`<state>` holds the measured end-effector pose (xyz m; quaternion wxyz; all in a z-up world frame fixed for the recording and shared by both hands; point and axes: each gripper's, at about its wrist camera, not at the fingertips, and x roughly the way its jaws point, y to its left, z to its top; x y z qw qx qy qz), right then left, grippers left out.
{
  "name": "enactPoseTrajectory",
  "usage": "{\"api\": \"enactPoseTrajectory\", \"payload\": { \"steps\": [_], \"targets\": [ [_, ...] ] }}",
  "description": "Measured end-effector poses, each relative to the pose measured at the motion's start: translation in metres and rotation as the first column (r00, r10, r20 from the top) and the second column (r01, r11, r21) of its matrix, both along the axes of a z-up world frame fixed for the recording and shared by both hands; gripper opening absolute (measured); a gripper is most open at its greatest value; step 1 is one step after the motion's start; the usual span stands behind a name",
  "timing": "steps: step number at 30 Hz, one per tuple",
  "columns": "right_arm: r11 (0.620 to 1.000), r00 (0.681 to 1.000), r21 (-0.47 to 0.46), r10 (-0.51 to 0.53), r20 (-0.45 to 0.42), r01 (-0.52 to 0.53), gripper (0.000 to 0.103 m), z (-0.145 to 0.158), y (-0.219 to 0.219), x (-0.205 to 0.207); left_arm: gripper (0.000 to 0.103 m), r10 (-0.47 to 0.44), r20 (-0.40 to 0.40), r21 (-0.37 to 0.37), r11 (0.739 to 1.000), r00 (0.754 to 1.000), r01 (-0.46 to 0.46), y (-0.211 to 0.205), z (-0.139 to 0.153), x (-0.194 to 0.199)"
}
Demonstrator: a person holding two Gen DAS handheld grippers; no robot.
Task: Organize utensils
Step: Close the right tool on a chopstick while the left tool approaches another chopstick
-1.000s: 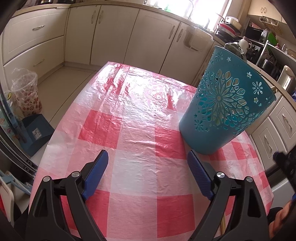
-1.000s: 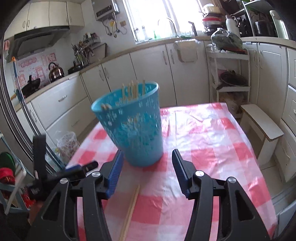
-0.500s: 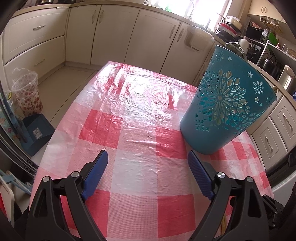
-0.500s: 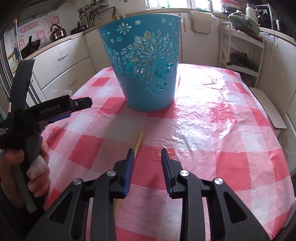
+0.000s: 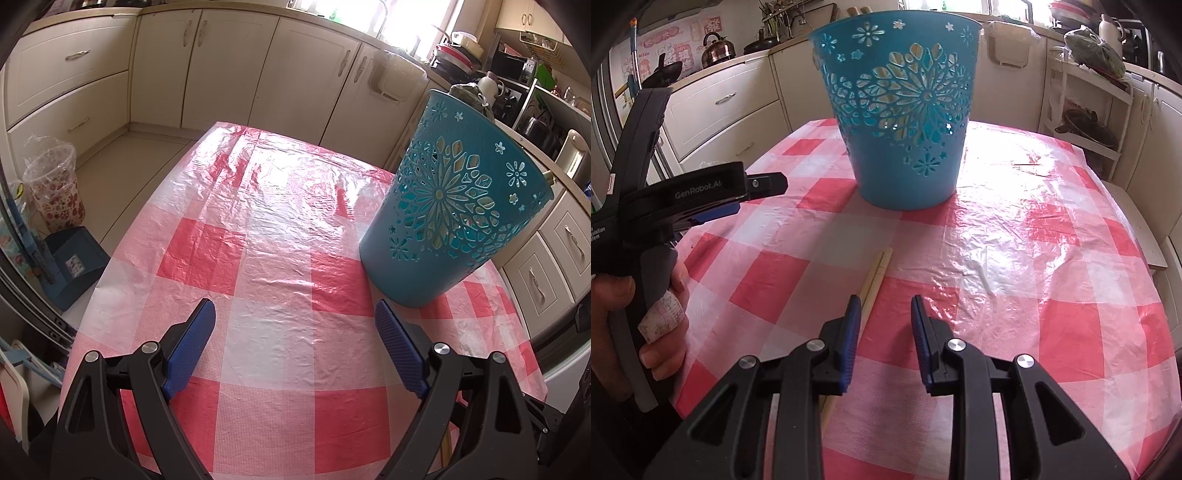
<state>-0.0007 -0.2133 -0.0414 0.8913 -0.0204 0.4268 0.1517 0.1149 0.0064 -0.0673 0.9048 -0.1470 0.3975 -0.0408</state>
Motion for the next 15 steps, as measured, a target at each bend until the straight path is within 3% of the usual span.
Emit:
{"api": "enactPoseTrajectory", "payload": {
  "steps": [6,12,15],
  "targets": [
    [0.999,1.000,-0.033,0.005,0.000,-0.005,0.025,-0.003,0.005,0.001,0.084,0.000,-0.002,0.001,1.000,1.000,0.000,0.000,-0.001,0.000],
    [0.999,1.000,-0.050,-0.020,-0.007,0.020,0.010,-0.002,-0.003,0.004,0.084,-0.009,0.002,0.023,1.000,1.000,0.009,-0.005,0.001,-0.001],
    [0.998,0.999,-0.045,-0.047,-0.014,0.047,0.009,-0.001,-0.011,0.005,0.084,-0.081,-0.006,0.062,0.995,0.997,0.082,-0.025,0.008,-0.014]
  ]
}}
